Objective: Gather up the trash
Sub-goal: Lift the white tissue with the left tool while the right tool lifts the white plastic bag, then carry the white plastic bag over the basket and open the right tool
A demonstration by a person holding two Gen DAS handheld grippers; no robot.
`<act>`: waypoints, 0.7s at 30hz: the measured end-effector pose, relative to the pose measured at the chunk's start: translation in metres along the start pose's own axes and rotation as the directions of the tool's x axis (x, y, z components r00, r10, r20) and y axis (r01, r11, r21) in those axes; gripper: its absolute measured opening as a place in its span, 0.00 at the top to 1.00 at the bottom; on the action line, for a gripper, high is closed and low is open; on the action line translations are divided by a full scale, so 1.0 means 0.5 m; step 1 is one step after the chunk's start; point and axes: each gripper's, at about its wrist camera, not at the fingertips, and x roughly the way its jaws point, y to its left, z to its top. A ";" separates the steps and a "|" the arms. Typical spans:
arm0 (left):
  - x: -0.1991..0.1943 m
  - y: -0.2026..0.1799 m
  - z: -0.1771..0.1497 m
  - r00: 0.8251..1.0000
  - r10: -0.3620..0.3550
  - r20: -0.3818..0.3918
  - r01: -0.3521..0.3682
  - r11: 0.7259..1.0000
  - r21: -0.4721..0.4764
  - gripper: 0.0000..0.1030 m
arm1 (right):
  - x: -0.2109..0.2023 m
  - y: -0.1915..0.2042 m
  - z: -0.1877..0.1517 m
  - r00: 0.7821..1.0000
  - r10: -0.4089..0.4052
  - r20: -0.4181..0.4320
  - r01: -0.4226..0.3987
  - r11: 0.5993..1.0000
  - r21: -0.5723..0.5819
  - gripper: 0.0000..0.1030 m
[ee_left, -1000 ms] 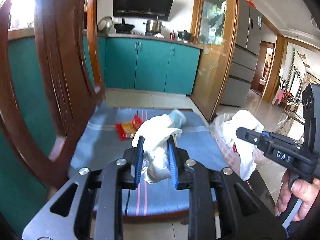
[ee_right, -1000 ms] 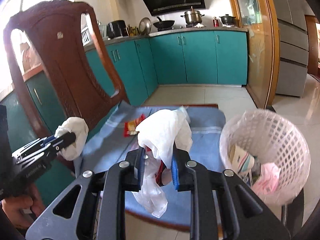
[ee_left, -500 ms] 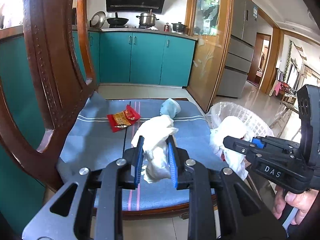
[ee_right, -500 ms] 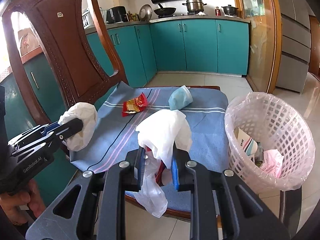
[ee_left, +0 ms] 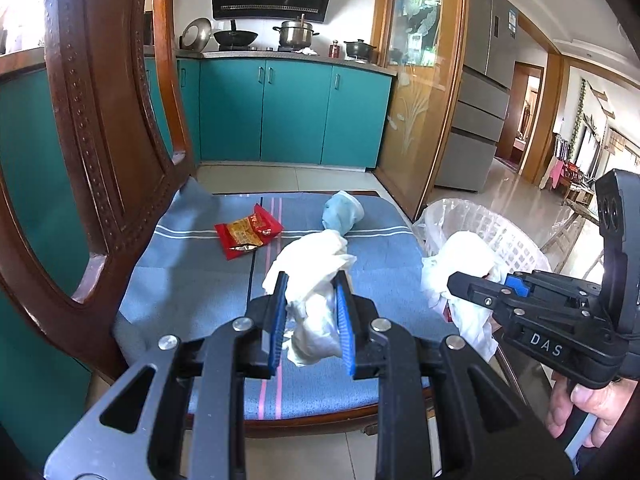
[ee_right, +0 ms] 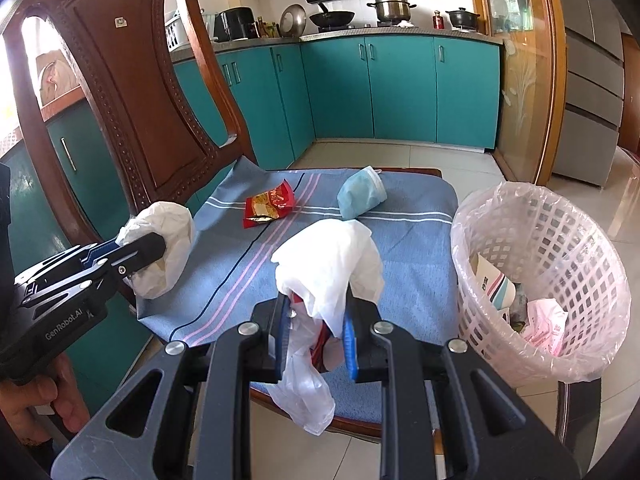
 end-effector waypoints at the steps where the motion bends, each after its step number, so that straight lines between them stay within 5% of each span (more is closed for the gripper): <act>1: 0.000 0.000 0.000 1.000 0.000 -0.001 0.000 1.000 0.000 0.77 | 0.000 0.000 0.000 1.000 -0.002 0.002 0.002 1.000 0.000 0.78; 5: 0.002 -0.001 -0.001 1.000 -0.005 -0.005 0.005 1.000 0.001 0.77 | -0.021 -0.036 0.019 0.997 -0.041 0.067 0.039 0.999 0.031 0.78; 8: 0.007 -0.003 -0.005 1.000 -0.010 -0.011 0.011 1.000 0.009 0.77 | -0.041 -0.134 0.052 0.983 -0.127 0.131 0.108 0.984 0.144 0.76; 10: 0.015 -0.009 -0.009 1.000 -0.013 -0.020 0.013 1.000 0.018 0.77 | -0.055 -0.223 0.068 0.964 -0.201 0.175 0.150 0.952 0.266 0.62; 12: 0.022 -0.017 -0.011 0.999 -0.017 -0.028 0.017 0.999 0.027 0.77 | -0.057 -0.283 0.069 0.954 -0.240 0.179 0.166 0.922 0.348 0.16; 17: 0.044 -0.062 -0.016 0.998 -0.050 -0.040 0.053 0.996 0.065 0.77 | -0.110 -0.354 0.041 0.939 -0.281 0.199 0.152 0.857 0.492 0.13; 21: 0.073 -0.130 -0.005 0.991 -0.118 -0.064 0.123 0.987 0.098 0.77 | -0.180 -0.375 0.019 0.872 -0.376 0.313 0.148 0.813 0.563 0.08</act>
